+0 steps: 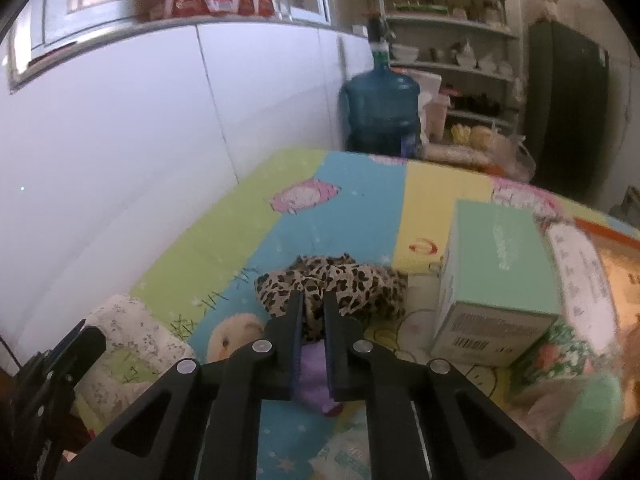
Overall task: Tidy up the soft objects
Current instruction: 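Lower the right gripper onto the leopard-print scrunchie and close it, then carry both scrunchies over the cardboard box with both grippers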
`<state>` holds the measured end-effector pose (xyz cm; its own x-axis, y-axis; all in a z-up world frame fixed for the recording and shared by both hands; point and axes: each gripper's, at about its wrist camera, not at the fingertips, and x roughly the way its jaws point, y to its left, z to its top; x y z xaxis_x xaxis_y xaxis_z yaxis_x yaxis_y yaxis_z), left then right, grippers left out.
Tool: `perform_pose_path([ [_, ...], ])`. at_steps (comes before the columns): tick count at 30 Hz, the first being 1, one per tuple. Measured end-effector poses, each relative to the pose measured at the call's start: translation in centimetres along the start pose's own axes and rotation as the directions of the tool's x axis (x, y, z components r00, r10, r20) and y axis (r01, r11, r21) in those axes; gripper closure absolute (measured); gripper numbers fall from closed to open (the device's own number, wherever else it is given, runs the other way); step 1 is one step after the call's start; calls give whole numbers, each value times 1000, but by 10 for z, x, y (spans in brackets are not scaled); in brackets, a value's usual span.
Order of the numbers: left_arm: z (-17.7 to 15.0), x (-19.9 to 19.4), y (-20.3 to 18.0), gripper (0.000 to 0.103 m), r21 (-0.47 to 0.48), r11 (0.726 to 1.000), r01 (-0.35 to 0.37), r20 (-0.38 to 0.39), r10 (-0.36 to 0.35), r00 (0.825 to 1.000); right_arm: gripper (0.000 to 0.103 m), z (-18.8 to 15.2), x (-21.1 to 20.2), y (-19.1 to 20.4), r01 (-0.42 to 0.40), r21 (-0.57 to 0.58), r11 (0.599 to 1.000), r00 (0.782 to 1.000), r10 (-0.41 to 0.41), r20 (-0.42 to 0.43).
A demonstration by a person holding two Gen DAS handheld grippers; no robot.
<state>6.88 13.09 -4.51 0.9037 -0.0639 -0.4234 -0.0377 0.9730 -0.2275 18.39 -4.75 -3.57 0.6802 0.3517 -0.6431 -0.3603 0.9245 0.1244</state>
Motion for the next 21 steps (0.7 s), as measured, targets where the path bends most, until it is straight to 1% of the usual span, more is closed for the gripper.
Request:
perform_pose_path([
  [4, -1, -6, -2, 92, 3, 1000, 1, 12, -1, 1000, 94, 5, -19, 5, -28, -13, 1000, 998, 29, 46],
  [10, 1, -20, -10, 92, 16, 1000, 5, 43, -6, 999, 94, 10, -50, 8, -50, -27, 998, 993, 53, 108],
  [21, 7, -52, -33, 92, 58, 998, 20, 99, -25, 995, 94, 3, -106, 8, -70, -38, 997, 979, 76, 187],
])
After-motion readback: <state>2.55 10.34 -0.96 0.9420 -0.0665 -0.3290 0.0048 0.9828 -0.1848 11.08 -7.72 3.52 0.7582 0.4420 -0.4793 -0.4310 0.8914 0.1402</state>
